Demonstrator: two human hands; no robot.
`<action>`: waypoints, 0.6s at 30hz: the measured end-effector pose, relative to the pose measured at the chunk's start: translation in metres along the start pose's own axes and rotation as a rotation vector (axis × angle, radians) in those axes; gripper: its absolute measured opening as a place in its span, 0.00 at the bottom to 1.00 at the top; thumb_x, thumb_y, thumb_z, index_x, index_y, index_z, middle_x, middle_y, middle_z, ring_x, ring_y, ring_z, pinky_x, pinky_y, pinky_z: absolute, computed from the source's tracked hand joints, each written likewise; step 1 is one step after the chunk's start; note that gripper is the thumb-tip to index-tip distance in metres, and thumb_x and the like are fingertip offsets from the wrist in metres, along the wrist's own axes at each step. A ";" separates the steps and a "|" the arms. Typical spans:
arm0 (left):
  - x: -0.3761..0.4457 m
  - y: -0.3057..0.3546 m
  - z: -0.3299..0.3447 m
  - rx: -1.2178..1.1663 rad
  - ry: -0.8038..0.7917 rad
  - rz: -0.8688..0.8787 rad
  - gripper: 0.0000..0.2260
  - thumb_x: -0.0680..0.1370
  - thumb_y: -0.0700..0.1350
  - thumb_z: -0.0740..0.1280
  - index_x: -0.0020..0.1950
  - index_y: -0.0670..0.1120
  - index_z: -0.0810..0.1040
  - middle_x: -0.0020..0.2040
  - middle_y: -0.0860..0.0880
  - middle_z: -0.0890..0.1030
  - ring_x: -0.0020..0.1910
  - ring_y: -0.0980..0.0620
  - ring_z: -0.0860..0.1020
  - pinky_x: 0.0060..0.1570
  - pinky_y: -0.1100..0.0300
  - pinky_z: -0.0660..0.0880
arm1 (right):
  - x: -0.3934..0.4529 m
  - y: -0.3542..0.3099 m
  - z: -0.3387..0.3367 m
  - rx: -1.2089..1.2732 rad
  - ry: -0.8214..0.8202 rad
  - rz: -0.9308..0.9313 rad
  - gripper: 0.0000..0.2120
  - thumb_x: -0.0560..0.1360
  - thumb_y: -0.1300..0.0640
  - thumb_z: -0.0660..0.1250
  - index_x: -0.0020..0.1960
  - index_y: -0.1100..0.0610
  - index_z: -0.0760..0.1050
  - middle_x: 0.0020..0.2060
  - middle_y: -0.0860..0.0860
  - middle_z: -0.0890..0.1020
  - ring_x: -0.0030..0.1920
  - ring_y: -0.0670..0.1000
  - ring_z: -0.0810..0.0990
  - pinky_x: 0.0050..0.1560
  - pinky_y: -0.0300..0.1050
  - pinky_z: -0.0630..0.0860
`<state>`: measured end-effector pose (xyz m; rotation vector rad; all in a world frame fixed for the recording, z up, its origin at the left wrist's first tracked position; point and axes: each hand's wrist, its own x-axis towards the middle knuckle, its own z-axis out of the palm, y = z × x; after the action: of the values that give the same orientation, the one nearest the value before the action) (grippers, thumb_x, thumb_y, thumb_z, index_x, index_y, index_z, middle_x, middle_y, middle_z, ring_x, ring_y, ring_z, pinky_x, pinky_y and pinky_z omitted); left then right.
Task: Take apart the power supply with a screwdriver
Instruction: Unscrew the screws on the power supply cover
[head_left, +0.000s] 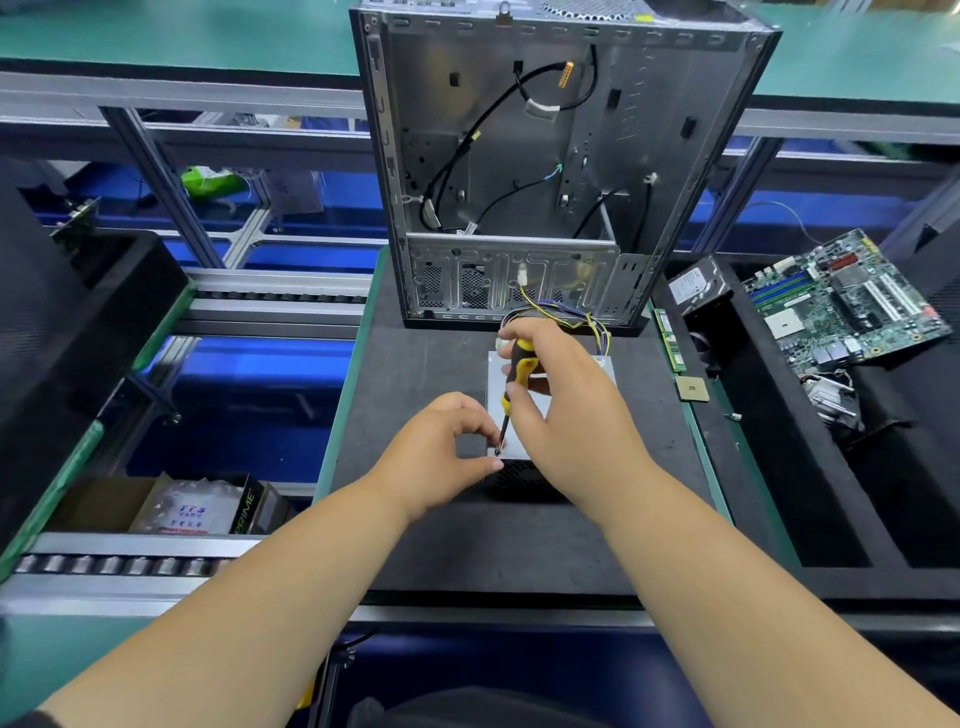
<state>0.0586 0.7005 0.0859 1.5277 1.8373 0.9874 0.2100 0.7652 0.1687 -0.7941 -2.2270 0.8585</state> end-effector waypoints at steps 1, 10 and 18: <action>0.000 0.000 0.000 0.003 -0.005 -0.002 0.09 0.70 0.41 0.78 0.47 0.50 0.84 0.51 0.56 0.77 0.54 0.60 0.77 0.61 0.63 0.72 | 0.000 0.000 0.000 0.000 0.004 -0.010 0.21 0.75 0.67 0.65 0.64 0.52 0.72 0.53 0.47 0.77 0.54 0.46 0.76 0.56 0.45 0.74; 0.001 0.001 0.000 0.011 0.021 0.028 0.09 0.69 0.40 0.79 0.45 0.51 0.83 0.50 0.56 0.77 0.53 0.59 0.77 0.62 0.57 0.73 | 0.005 0.002 -0.002 -0.010 0.137 -0.051 0.15 0.72 0.61 0.76 0.56 0.53 0.79 0.49 0.49 0.74 0.45 0.45 0.73 0.49 0.33 0.70; -0.002 0.001 -0.001 0.005 0.009 0.014 0.07 0.70 0.41 0.78 0.46 0.50 0.84 0.51 0.55 0.77 0.54 0.59 0.76 0.62 0.60 0.72 | 0.007 0.000 -0.009 0.010 0.020 0.028 0.22 0.74 0.67 0.69 0.63 0.49 0.72 0.51 0.44 0.77 0.51 0.45 0.76 0.55 0.40 0.73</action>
<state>0.0586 0.6987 0.0874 1.5434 1.8393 0.9988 0.2116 0.7729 0.1764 -0.8279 -2.1970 0.8711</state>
